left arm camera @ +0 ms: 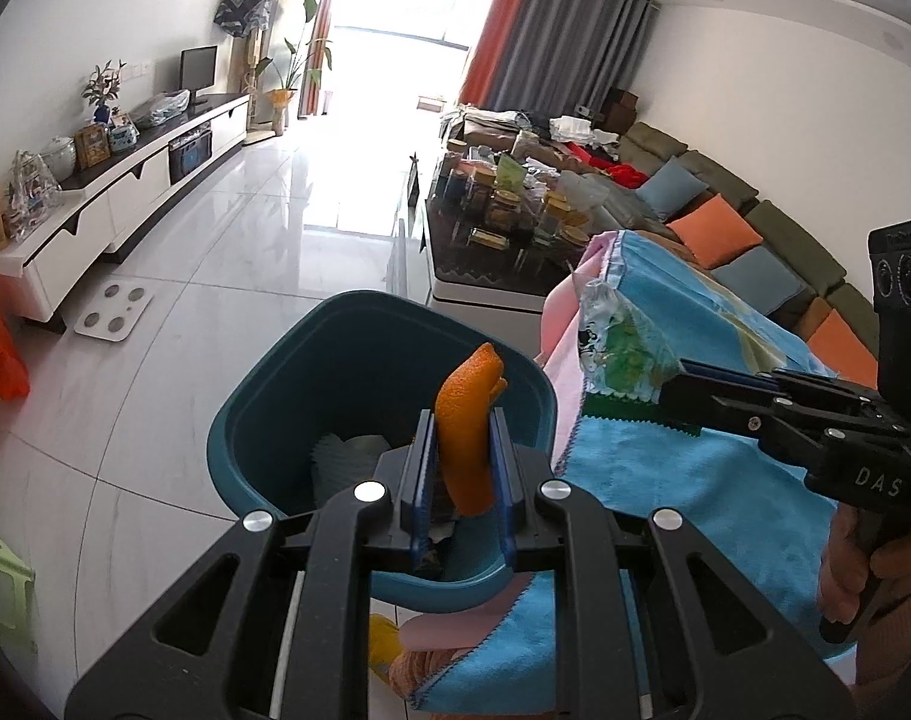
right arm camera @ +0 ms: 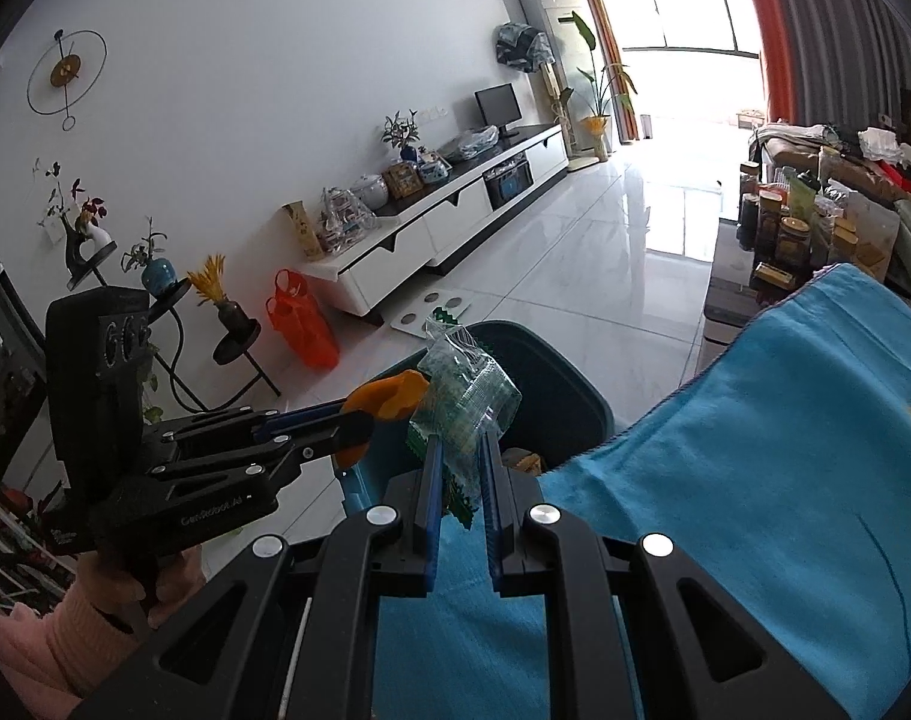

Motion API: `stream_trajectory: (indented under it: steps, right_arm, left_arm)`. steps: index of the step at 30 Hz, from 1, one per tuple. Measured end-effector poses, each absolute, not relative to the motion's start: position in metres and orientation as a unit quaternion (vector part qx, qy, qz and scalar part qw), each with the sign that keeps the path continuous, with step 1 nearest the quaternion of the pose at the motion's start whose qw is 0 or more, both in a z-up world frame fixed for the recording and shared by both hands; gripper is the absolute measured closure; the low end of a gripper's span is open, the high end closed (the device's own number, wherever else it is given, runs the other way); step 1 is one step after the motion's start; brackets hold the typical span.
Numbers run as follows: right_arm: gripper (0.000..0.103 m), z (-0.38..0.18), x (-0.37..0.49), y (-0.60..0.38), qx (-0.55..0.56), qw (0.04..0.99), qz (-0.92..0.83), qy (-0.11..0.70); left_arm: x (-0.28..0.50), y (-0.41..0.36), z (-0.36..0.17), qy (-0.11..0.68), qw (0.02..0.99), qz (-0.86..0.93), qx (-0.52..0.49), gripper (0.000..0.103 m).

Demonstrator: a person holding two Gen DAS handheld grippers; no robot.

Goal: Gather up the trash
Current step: 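Open the left gripper over the bin while the right gripper releases the bag into it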

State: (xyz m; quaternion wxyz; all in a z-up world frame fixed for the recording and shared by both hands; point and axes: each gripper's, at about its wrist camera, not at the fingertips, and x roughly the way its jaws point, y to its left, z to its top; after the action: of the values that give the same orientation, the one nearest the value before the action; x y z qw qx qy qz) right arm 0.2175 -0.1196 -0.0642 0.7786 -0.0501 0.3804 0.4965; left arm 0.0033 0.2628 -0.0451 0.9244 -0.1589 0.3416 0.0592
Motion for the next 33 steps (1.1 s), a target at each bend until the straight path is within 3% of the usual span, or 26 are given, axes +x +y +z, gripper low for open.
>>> stream_trajectory:
  steps: [20, 33]
  right_arm:
    - [0.091, -0.094, 0.235, -0.076, -0.066, 0.766, 0.475, 0.428]
    - [0.082, -0.103, 0.243, -0.074, -0.058, 0.762, 0.462, 0.451]
  left_arm:
    - [0.024, 0.277, -0.075, 0.373, 0.907, 0.074, -0.182, 0.085]
    - [0.039, 0.283, -0.097, 0.381, 0.901, 0.083, -0.192, 0.075]
